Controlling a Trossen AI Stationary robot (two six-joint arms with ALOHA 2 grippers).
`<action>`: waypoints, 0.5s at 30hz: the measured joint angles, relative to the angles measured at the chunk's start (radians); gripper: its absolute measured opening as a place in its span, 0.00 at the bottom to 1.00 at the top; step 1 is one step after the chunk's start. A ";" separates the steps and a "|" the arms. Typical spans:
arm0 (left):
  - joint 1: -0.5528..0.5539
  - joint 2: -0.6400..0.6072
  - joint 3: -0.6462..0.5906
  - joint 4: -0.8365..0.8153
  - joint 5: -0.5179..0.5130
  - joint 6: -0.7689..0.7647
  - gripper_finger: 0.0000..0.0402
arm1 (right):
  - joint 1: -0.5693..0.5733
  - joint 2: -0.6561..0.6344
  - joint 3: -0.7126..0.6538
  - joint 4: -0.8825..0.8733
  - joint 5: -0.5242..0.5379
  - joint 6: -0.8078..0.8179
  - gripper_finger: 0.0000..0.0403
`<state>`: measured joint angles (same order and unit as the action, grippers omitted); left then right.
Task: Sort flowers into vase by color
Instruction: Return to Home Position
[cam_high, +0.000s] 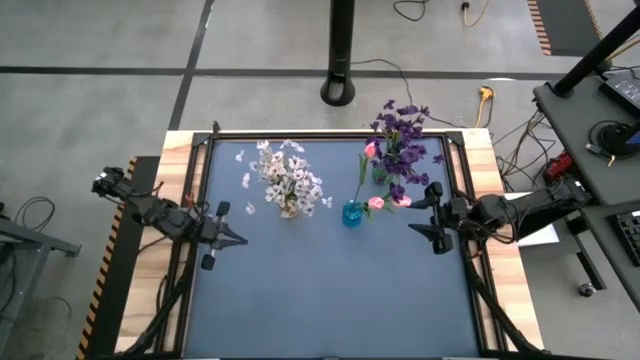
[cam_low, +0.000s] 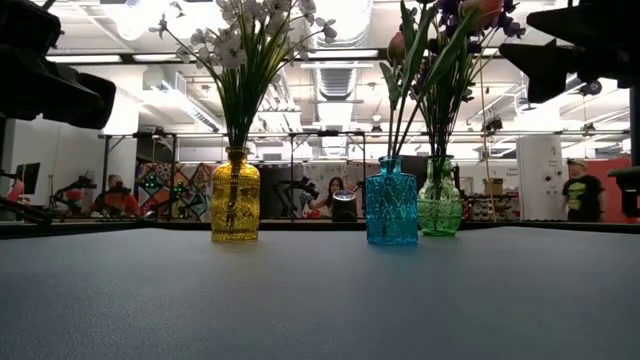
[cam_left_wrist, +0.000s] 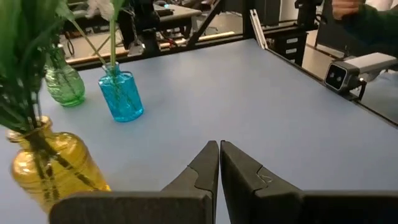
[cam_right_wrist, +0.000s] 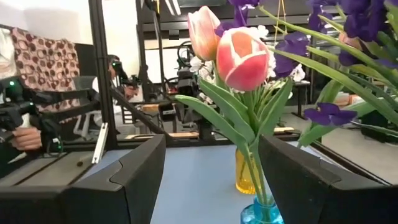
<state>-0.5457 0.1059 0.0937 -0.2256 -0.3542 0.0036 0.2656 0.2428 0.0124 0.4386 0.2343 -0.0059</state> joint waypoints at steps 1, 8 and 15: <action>0.000 -0.028 0.003 -0.026 -0.002 0.005 0.00 | -0.004 0.000 0.000 -0.002 0.000 -0.002 0.62; 0.002 -0.106 0.016 -0.095 -0.066 0.031 0.00 | -0.018 0.001 0.000 -0.013 -0.002 -0.018 0.62; 0.003 -0.106 0.014 -0.089 -0.288 -0.061 0.00 | -0.018 0.002 0.000 -0.043 0.046 -0.037 0.62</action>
<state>-0.5430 -0.0006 0.1074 -0.3143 -0.6419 -0.0573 0.2478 0.2449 0.0120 0.3955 0.2808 -0.0433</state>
